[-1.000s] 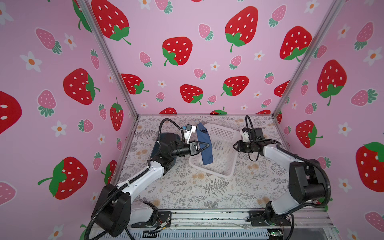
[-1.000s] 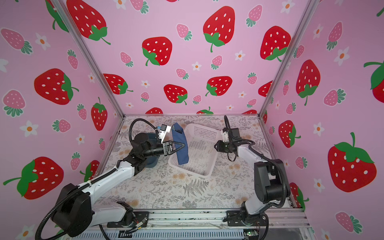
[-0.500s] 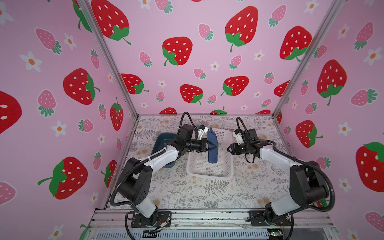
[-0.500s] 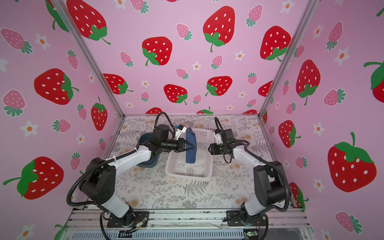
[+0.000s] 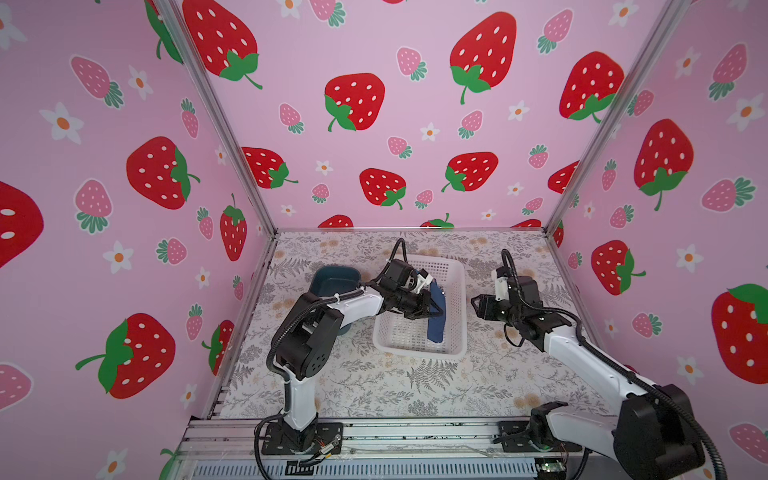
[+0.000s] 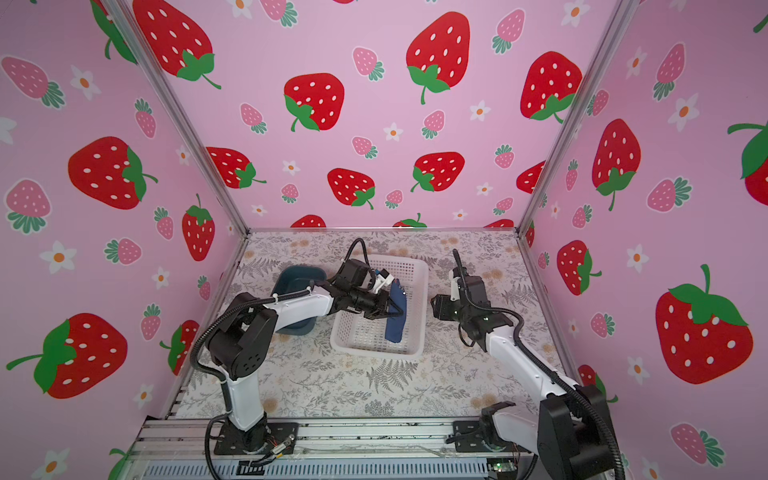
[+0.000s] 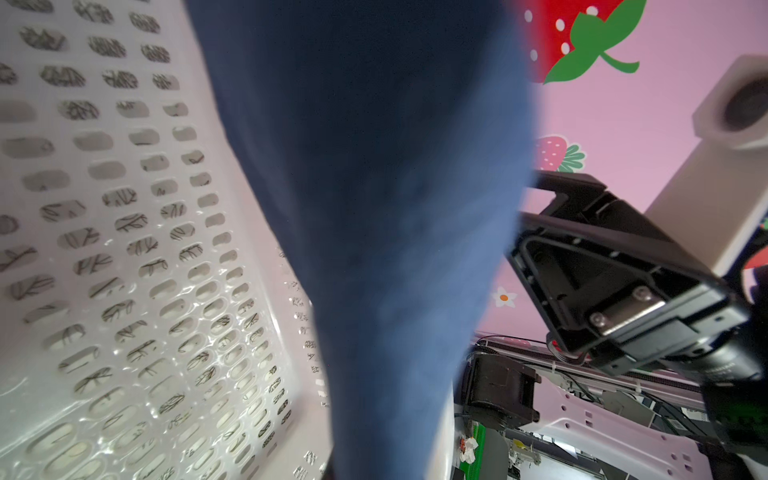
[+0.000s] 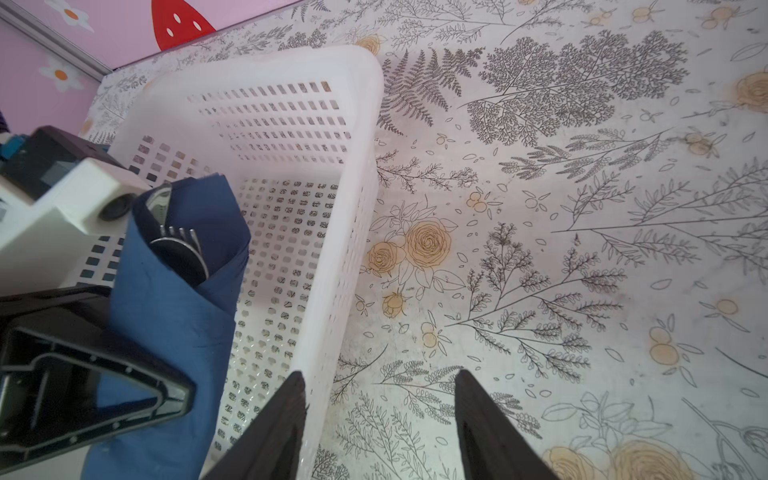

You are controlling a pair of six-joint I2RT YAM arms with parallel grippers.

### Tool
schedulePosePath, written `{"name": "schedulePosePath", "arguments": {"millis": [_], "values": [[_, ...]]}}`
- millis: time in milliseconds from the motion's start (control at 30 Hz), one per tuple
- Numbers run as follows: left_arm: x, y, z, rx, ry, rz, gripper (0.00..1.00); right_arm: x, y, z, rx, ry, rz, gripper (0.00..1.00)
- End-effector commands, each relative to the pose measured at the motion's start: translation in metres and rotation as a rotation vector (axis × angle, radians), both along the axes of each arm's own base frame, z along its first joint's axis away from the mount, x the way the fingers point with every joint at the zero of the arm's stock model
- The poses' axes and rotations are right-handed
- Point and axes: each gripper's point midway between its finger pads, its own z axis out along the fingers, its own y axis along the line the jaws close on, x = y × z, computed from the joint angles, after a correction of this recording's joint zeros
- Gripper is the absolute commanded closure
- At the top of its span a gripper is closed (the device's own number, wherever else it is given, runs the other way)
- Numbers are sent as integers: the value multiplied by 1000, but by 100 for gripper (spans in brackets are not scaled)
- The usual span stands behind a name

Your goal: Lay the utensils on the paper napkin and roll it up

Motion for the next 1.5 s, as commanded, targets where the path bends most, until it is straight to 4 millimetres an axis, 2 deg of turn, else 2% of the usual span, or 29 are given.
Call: {"name": "schedulePosePath", "arguments": {"millis": [0, 233, 500, 700, 833, 1467], "values": [[11, -8, 10, -40, -19, 12, 100, 3, 6, 14, 81, -37, -7, 41], [15, -15, -8, -38, 27, 24, 100, -1, 15, 16, 134, -34, 30, 40], [18, -18, -27, -37, 78, 46, 100, -5, 11, 11, 123, -12, 9, 39], [18, -19, -39, -15, 106, 49, 100, -10, -2, 6, 88, -27, -34, 39], [16, -26, -38, -38, 116, 26, 99, -11, -2, 8, 93, -34, -30, 39], [13, -30, -75, 69, 175, 18, 95, -11, 2, 4, 92, -14, -13, 38]]}}
